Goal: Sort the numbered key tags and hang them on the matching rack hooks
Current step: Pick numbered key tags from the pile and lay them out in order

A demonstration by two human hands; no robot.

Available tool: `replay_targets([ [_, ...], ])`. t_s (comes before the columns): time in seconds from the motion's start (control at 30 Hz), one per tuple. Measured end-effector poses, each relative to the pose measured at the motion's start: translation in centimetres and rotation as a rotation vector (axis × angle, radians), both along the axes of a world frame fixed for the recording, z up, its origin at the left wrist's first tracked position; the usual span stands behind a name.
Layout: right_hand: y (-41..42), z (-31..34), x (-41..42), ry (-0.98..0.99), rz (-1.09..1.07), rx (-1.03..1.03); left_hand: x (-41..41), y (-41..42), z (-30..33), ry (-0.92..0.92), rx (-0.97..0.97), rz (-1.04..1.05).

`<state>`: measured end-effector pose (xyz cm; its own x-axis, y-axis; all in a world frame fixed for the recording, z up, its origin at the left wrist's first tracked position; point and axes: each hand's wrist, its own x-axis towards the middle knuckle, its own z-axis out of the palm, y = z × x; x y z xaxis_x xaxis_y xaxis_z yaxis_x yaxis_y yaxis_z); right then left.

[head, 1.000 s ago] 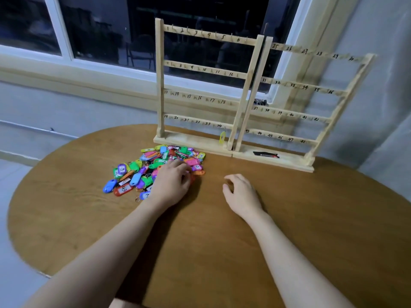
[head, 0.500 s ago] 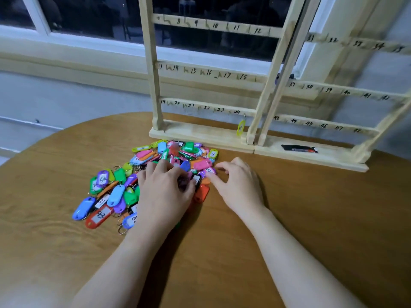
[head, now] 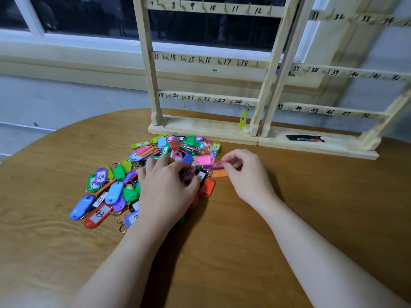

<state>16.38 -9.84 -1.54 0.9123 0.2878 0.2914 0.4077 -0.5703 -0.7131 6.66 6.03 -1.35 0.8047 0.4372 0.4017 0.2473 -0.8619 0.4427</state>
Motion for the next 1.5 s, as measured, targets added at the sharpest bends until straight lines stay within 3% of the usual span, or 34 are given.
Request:
replay_targets([
  [0.23, -0.5, 0.3, -0.1, 0.028, -0.004, 0.249, 0.0, -0.1, 0.2, 0.054, -0.015, 0.015],
  [0.5, -0.8, 0.7, -0.2, 0.090, 0.014, 0.274, -0.1, 0.1, 0.4, 0.032, -0.056, -0.006],
  [0.77, -1.4, 1.1, -0.9, 0.116, 0.024, 0.302, -0.5, 0.1, 0.8, -0.213, -0.015, -0.127],
  [0.87, -2.4, 1.8, -1.5, 0.181, 0.041, 0.352, -1.1, -0.1, 1.3, -0.255, -0.081, -0.267],
  [1.0, -5.7, 2.9, -2.4, 0.196, 0.108, 0.202, -1.8, -0.6, 1.7, -0.259, -0.155, -0.439],
  [1.33, -15.6, 3.1, -4.8, 0.208, 0.033, 0.036, -3.0, -2.9, 2.2, -0.148, -0.346, -0.565],
  [1.5, -18.1, 2.8, -4.4, 0.156, 0.016, -0.027, -4.1, -4.7, 1.7, -0.048, -0.336, -0.700],
])
